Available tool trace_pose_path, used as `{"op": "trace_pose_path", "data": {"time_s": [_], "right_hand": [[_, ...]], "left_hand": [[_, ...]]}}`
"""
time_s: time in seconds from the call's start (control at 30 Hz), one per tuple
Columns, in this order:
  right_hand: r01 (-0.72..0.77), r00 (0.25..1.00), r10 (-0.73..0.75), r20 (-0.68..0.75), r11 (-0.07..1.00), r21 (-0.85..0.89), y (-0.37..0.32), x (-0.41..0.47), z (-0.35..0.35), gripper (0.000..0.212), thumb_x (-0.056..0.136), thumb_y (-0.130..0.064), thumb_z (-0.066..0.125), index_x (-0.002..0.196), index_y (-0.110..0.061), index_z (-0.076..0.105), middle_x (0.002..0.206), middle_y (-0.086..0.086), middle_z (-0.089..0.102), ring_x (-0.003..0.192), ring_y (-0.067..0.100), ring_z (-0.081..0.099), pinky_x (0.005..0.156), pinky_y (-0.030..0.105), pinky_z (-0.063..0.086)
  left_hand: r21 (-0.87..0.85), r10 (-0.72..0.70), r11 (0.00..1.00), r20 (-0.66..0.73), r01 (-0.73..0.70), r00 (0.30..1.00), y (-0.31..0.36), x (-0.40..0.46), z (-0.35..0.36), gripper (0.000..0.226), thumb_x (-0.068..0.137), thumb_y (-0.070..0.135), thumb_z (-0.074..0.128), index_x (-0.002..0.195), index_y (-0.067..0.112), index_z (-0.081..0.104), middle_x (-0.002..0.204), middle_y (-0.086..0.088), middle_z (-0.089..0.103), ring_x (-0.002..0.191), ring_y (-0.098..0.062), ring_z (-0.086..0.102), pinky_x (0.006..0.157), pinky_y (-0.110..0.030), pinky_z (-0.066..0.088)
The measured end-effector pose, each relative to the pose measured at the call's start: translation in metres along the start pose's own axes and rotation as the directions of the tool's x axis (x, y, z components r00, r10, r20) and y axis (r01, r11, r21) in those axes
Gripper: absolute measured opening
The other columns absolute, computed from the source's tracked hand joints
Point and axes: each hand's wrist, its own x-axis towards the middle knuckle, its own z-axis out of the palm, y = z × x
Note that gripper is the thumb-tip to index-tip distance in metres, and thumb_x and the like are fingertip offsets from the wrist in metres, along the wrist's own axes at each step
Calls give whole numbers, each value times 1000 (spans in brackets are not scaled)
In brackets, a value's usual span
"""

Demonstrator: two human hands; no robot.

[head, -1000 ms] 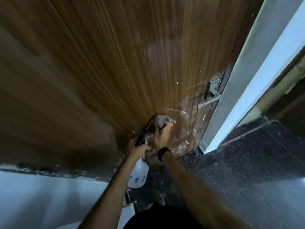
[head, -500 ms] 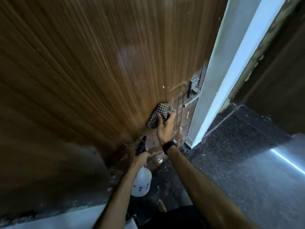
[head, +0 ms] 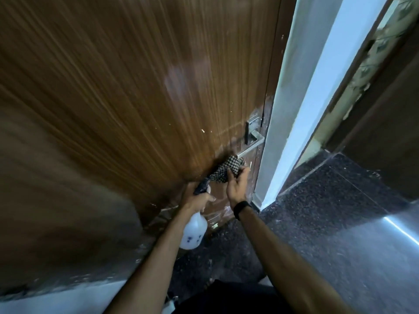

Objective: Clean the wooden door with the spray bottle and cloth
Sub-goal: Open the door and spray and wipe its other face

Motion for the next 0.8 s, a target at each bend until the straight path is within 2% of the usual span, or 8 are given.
{"op": "trace_pose_path", "data": {"time_s": [0.17, 0.27, 0.33, 0.43, 0.53, 0.67, 0.73, 0.8], "right_hand": [[-13, 998, 13, 61, 1000, -8, -4, 16, -10, 21, 100, -9, 58, 107, -16, 39, 101, 6, 55, 88, 11, 53, 76, 25, 49], [69, 995, -67, 68, 997, -28, -6, 13, -4, 23, 97, -16, 60, 104, -29, 42, 103, 4, 58, 91, 18, 58, 81, 37, 51], [86, 991, -85, 103, 996, -8, -11, 10, 5, 24, 97, -16, 60, 105, -34, 46, 107, -2, 61, 100, 21, 61, 87, 39, 53], [134, 988, -137, 75, 990, 38, -17, 9, 19, 20, 94, -22, 58, 112, -23, 51, 110, -10, 59, 104, 9, 58, 93, 34, 50], [70, 997, -73, 23, 993, 98, -9, 11, 25, 21, 92, -17, 58, 111, -19, 49, 109, -6, 60, 100, 2, 58, 91, 31, 50], [-144, 979, 169, -114, 969, 199, 7, 21, 24, 16, 100, -25, 61, 104, -21, 46, 103, 4, 61, 96, 21, 59, 85, 46, 51], [-164, 969, 193, -156, 969, 186, 5, 27, 24, 23, 98, -32, 63, 103, -18, 46, 99, 3, 60, 94, 22, 57, 83, 44, 50], [-100, 979, 134, -155, 972, 212, -8, 28, 27, 20, 96, -30, 67, 100, -21, 50, 97, -1, 61, 92, 20, 58, 83, 44, 51]], "left_hand": [[45, -6, 999, -83, 10, 997, 27, 5, 16, 21, 79, 1, 79, 73, 12, 63, 48, 2, 57, 34, -12, 47, 42, -22, 40], [54, 7, 999, -156, 1, 988, 37, 3, 25, 22, 77, 5, 82, 72, 13, 63, 52, 1, 58, 35, -10, 47, 41, -20, 40], [53, -1, 999, -186, 11, 983, 39, 2, 25, 18, 78, 5, 80, 75, 14, 64, 58, -1, 60, 42, -13, 49, 45, -22, 42], [2, -10, 1000, -239, 10, 971, 39, 5, 19, 12, 79, 3, 75, 84, 12, 69, 63, -5, 62, 48, -17, 49, 54, -30, 45], [-37, -23, 999, -256, 14, 966, 38, 5, 12, 21, 77, 2, 76, 80, 19, 64, 62, -6, 62, 49, -18, 49, 58, -33, 45], [-32, -27, 999, -228, 21, 973, 32, 6, 8, 20, 77, 2, 78, 85, 17, 67, 61, -4, 62, 45, -17, 47, 56, -31, 43], [-25, -29, 999, -223, 24, 974, 31, 6, 8, 20, 77, 2, 78, 85, 17, 68, 60, 0, 62, 45, -15, 47, 54, -30, 43], [-28, -16, 1000, -228, 10, 974, 32, 6, 8, 23, 79, 0, 77, 83, 20, 67, 64, 2, 62, 46, -12, 48, 51, -27, 42]]}}
